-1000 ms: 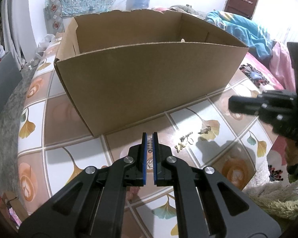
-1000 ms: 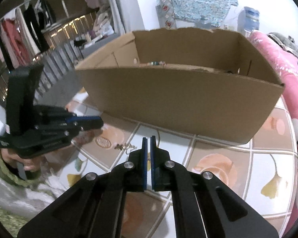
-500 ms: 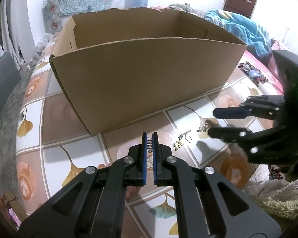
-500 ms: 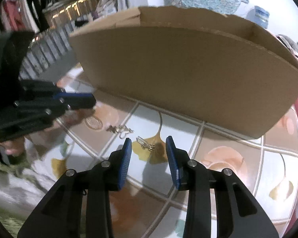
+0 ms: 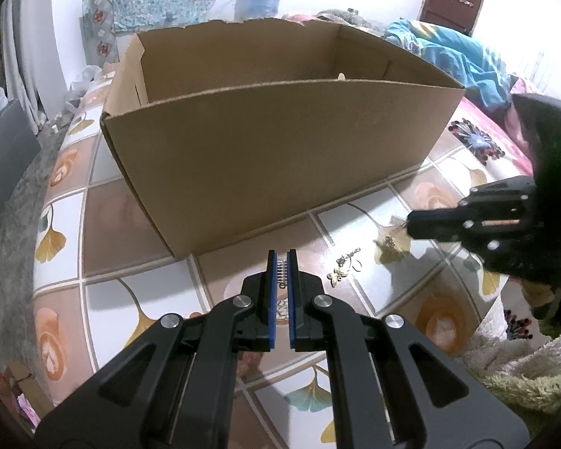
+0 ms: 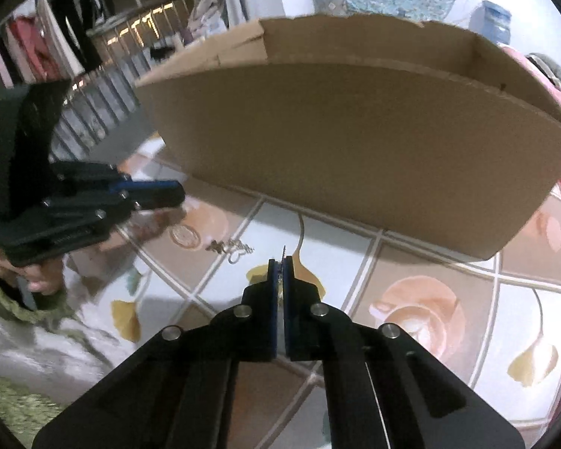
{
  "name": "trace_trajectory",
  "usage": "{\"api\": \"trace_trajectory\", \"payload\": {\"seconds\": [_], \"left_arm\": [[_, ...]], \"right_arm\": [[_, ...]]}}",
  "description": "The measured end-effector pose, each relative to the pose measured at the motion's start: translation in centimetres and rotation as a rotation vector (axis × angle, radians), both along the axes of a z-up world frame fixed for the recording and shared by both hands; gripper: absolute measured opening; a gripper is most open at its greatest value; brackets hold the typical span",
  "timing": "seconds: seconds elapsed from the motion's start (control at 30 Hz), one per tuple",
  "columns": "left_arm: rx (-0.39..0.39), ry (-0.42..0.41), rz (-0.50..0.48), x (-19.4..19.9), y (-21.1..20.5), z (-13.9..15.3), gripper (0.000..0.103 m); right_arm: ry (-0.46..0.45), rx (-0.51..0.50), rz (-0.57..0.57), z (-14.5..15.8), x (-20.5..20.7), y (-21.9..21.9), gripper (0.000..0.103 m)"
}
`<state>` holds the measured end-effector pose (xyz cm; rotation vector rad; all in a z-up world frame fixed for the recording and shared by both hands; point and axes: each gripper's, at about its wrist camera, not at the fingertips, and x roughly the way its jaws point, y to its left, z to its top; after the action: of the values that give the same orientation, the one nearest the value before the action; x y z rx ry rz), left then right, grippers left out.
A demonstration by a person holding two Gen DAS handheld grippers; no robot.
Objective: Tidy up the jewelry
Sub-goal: 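Carry both earrings over the box and open both tools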
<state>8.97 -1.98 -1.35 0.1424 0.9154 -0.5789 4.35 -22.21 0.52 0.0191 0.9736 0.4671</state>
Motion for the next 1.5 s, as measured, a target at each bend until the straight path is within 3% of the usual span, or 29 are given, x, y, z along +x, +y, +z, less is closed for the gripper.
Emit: {"api": "trace_trajectory", "payload": {"seconds": [0.27,0.47,0.63,0.73,1.07,1.13,1.23,1.5], "left_arm": [[-0.024,-0.052,-0.016,-1.3,-0.1,2.8,0.004],[-0.123,-0.149,-0.071,-2.1,-0.1,8.7,0.004],[-0.197,-0.195,-0.117,0.0,-1.2,12.6,0.004],[-0.193,-0.175,-0.123,2.5,-2.6,12.5,0.004],[-0.091,0.032,-0.087,10.9,-6.4,7.2,0.005],[-0.1,0.075,-0.067,12.1,-6.3,6.6,0.014],[-0.113,0.076,-0.043,12.6,-5.9,6.4,0.027],[-0.131,0.036,0.01,12.0,-4.3,7.4,0.032]], "right_arm": [[-0.086,0.102,-0.027,4.1,-1.2,-1.4,0.003],[-0.232,0.196,-0.024,9.8,-1.1,-3.1,0.003],[-0.324,0.234,-0.038,12.9,1.2,-4.3,0.003],[-0.332,0.216,-0.054,13.2,3.6,-4.7,0.003],[-0.18,0.117,-0.108,9.0,10.9,-5.2,0.004],[-0.159,0.117,-0.113,8.4,11.7,-5.5,0.004],[-0.153,0.131,-0.129,8.1,12.2,-6.2,0.005],[-0.191,0.153,-0.171,9.2,10.9,-7.6,0.008]]}}
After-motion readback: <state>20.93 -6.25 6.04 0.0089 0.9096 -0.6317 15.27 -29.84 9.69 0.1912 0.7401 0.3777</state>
